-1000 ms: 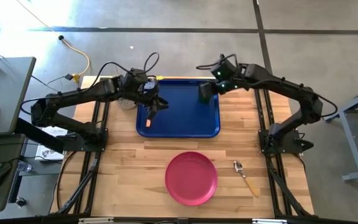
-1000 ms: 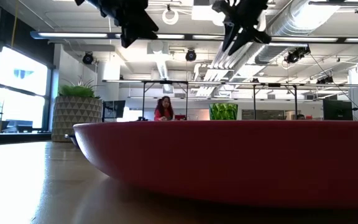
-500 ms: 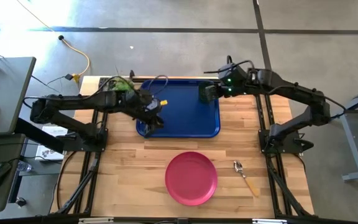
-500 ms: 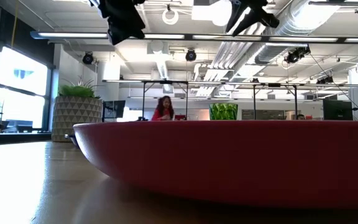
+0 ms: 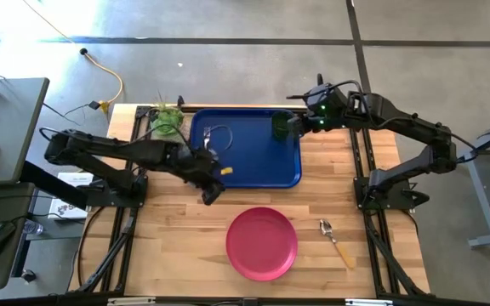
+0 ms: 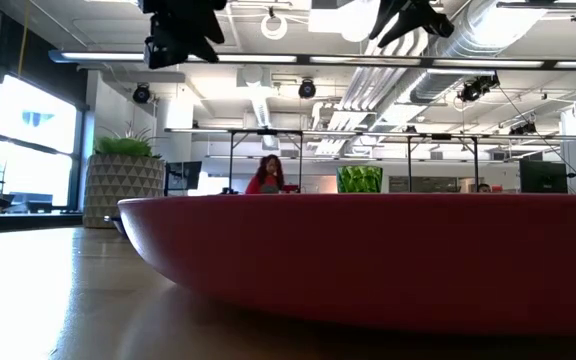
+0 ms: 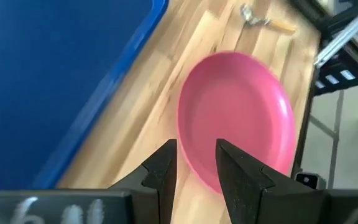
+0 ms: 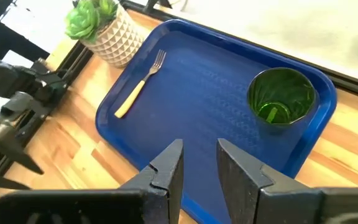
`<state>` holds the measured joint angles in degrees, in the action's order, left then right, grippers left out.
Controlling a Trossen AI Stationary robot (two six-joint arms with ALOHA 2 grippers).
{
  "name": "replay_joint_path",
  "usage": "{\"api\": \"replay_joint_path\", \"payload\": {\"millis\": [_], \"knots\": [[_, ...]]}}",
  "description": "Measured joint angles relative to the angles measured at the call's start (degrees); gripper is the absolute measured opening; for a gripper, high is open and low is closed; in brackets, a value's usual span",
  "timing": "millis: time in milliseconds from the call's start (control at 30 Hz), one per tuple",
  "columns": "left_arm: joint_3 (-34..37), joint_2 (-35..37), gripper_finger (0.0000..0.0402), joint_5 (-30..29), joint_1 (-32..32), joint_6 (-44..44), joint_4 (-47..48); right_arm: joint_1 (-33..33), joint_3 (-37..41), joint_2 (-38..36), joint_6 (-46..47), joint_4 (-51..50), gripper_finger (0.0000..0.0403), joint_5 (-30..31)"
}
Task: Pick and place plate/cup/fork/spoon on tray
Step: Put the pink plate on the blue tray
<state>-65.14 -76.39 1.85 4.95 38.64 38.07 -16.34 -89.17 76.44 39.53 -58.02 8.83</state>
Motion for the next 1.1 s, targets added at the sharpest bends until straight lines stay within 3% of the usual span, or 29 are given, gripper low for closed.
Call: {"api": "replay_joint_path", "payload": {"millis": [267,700,1100], "knots": [[0.00,-7.74,0.0100,-0.02,3.39,9.10,-1.11,0.00,0.00,0.02,-1.38,0.00,0.0087,-1.66],[0.00,-21.34,0.0099,-0.72,6.61,12.61,-7.47,0.00,0.00,0.04,-2.49,-0.02,0.0087,-3.26],[0.02,-27.33,0.0099,-0.83,8.14,15.18,-12.27,0.00,0.00,0.07,-3.10,-0.20,0.0087,-2.83]]}}
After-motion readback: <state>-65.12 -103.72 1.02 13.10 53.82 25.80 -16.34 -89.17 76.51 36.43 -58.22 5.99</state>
